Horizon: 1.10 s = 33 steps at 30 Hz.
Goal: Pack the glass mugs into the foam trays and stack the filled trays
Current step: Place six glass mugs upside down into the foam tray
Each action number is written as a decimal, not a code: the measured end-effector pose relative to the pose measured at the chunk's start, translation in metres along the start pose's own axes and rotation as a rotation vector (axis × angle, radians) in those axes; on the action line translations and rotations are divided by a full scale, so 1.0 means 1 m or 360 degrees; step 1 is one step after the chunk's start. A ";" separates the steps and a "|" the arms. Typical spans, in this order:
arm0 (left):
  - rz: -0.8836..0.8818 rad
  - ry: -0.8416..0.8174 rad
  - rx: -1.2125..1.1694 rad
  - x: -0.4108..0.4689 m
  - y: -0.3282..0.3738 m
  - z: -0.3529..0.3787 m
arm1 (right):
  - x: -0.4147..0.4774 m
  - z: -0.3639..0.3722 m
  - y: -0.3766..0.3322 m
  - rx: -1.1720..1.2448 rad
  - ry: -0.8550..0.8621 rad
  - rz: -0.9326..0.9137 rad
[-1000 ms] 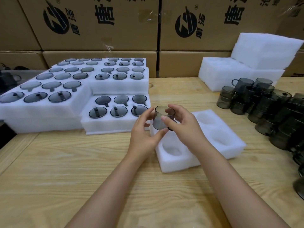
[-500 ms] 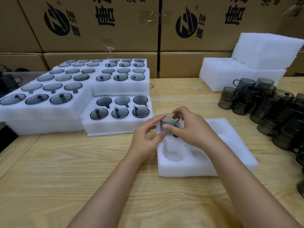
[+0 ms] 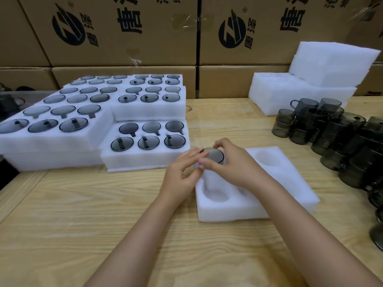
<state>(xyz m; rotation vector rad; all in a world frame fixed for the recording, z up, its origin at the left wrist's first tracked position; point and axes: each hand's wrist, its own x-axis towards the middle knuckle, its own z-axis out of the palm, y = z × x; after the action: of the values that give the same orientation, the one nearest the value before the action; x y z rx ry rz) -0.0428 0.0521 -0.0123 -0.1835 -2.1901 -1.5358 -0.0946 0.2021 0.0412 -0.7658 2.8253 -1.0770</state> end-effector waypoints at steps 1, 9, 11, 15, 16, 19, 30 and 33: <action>0.0022 0.0014 0.0007 0.000 0.000 0.000 | 0.004 0.002 -0.003 0.0025 0.0001 0.0007; -0.0042 0.0076 -0.0168 0.002 -0.004 0.002 | 0.019 0.024 -0.009 -0.0807 -0.0446 0.0039; -0.0048 0.0029 -0.0164 0.002 -0.004 0.002 | 0.020 0.024 -0.007 -0.0779 -0.0450 0.0039; -0.0087 0.0060 -0.0165 0.002 -0.004 0.001 | 0.019 0.022 -0.005 -0.0646 -0.0512 0.0037; -0.0108 0.0076 -0.0166 0.002 -0.004 0.002 | 0.020 0.018 -0.005 -0.0537 -0.0519 0.0029; -0.0152 0.0095 -0.0136 0.002 -0.006 0.001 | 0.028 -0.005 0.004 0.0175 -0.0176 0.0119; 0.0049 0.0218 0.0155 0.004 -0.008 0.000 | 0.093 -0.106 0.140 -0.0642 0.0331 0.0663; 0.0058 0.0222 0.0161 0.004 -0.006 0.000 | 0.100 -0.108 0.146 -0.0756 0.0259 0.0654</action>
<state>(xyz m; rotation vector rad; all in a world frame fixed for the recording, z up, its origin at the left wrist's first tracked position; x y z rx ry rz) -0.0492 0.0495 -0.0161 -0.0810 -2.1362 -1.3715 -0.2667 0.3180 0.0461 -0.0808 3.2103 -0.4321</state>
